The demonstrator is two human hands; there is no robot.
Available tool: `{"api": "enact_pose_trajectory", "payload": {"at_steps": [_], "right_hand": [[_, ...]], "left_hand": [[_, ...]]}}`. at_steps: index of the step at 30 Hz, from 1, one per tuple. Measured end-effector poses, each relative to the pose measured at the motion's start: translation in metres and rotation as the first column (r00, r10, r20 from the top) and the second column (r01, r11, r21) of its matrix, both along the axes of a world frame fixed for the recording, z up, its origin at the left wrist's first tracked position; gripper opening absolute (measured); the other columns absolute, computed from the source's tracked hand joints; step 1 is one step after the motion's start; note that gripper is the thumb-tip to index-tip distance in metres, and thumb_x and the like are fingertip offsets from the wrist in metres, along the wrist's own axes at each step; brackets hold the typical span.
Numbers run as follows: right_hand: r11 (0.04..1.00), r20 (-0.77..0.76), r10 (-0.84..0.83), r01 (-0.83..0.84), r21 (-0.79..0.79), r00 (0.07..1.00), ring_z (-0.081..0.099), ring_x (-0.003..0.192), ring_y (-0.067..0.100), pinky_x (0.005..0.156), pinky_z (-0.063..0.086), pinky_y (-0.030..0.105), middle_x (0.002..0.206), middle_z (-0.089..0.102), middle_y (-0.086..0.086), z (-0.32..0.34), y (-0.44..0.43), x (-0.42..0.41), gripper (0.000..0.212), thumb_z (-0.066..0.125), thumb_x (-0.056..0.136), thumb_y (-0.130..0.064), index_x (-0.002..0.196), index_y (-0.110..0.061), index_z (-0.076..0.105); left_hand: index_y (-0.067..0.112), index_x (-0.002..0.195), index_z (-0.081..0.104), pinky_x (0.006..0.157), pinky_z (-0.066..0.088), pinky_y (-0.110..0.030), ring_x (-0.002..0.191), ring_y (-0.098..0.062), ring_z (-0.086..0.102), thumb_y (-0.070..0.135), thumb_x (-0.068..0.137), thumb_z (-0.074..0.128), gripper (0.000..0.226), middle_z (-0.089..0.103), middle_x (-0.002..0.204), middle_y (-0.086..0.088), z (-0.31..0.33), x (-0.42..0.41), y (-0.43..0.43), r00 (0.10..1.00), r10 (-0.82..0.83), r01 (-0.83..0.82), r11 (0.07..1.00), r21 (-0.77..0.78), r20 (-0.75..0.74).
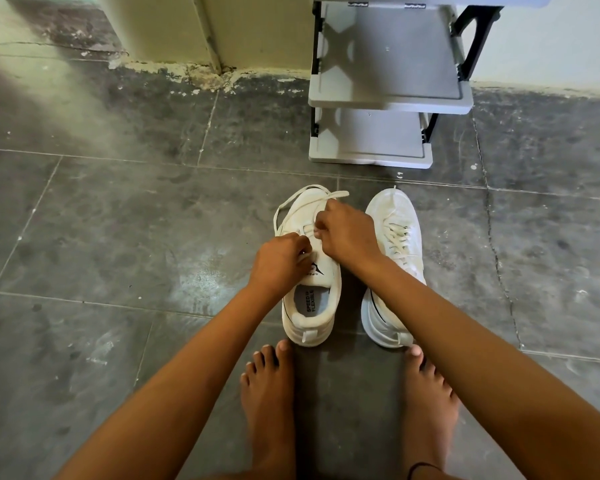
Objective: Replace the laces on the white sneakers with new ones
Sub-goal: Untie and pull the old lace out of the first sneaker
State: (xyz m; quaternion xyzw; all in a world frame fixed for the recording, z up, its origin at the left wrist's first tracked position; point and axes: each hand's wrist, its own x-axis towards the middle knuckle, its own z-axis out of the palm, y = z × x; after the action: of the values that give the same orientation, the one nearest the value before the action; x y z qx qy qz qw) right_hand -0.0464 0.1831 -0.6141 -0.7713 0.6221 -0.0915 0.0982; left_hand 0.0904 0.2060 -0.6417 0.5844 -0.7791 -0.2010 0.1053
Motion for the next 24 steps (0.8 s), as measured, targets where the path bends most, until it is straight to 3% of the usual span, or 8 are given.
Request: {"api": "enact_pose_trajectory", "payload": {"at_steps": [5,10,15,17,24], "right_hand": [[0.952,0.26,0.065,0.018,-0.304,0.963,0.054,0.065,0.027,0.056,0.035,0.028,0.085,0.059,0.013,0.004,0.013,-0.004,0.01,0.069,0.079,-0.008,0.079,-0.002,0.061],[0.973,0.398,-0.059,0.142,-0.182,0.915,0.056,0.073,0.025,0.055,0.039,0.03,0.091,0.057,0.01,-0.006,0.013,-0.005,0.014,0.062,0.088,-0.017,0.086,-0.004,0.057],[0.983,0.125,-0.077,0.055,0.176,0.989,0.053,0.107,0.024,0.081,0.044,0.034,0.117,0.054,0.007,-0.01,0.004,-0.012,0.031,0.057,0.088,-0.036,0.11,-0.014,0.059],[0.962,0.083,-0.089,0.064,0.266,0.993,0.051,0.111,0.026,0.086,0.044,0.035,0.122,0.051,0.01,-0.01,0.005,-0.01,0.038,0.058,0.086,-0.037,0.117,-0.016,0.057],[0.978,-0.038,-0.118,0.123,0.168,0.992,0.057,0.099,0.027,0.069,0.038,0.028,0.112,0.056,0.006,-0.004,0.001,0.0,0.021,0.054,0.086,-0.016,0.104,-0.017,0.064]], "left_hand": [[0.011,0.097,0.067,0.068,0.045,-0.032,0.082,-0.024,0.058,0.027,0.09,0.058,0.02,0.065,0.094,-0.006,-0.001,0.001,0.0,1.0,0.009,-0.009,1.0,-0.001,-0.013],[0.012,0.1,0.067,0.07,0.046,-0.035,0.085,-0.024,0.059,0.029,0.09,0.057,0.021,0.065,0.096,-0.006,0.0,0.001,0.0,1.0,0.011,-0.011,1.0,0.001,-0.001],[0.013,0.102,0.066,0.073,0.048,-0.038,0.087,-0.025,0.059,0.027,0.091,0.055,0.021,0.065,0.097,-0.006,0.001,-0.002,0.0,1.0,0.01,-0.01,1.0,0.016,0.027],[0.013,0.102,0.066,0.072,0.048,-0.037,0.087,-0.025,0.059,0.027,0.091,0.055,0.021,0.065,0.097,-0.006,0.002,-0.001,0.0,1.0,0.004,-0.004,1.0,0.009,0.029],[0.012,0.1,0.066,0.07,0.045,-0.034,0.087,-0.025,0.059,0.03,0.091,0.056,0.023,0.065,0.097,-0.006,0.002,-0.001,0.0,1.0,0.007,-0.007,1.0,0.005,0.02]]}}
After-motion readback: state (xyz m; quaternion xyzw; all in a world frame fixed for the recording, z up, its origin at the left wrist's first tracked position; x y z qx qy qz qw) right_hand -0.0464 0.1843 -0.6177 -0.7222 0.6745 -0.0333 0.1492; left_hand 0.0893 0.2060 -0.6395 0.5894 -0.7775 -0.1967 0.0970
